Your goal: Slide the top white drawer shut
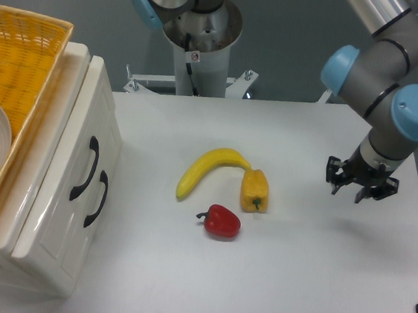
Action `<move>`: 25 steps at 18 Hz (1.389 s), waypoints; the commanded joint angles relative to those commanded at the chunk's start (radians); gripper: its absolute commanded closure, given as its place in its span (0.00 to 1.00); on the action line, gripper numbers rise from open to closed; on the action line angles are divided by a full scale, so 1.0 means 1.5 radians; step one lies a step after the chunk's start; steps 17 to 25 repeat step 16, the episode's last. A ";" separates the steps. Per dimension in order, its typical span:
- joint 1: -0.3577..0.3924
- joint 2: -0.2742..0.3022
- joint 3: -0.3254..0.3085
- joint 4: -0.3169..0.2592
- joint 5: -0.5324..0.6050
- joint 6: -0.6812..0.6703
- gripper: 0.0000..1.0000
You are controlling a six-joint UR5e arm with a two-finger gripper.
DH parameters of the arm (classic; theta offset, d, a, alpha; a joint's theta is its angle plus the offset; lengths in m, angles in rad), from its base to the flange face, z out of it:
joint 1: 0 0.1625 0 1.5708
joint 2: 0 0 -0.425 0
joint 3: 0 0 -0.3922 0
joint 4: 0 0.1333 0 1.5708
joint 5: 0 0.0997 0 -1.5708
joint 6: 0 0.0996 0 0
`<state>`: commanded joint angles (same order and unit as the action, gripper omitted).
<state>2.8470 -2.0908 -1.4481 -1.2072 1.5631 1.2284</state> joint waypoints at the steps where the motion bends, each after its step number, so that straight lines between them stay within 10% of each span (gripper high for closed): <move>1: 0.001 -0.002 0.002 0.001 0.007 0.018 0.00; 13: 0.000 -0.038 0.089 -0.001 0.022 0.180 0.00; 25: 0.003 -0.039 0.091 -0.001 0.004 0.205 0.00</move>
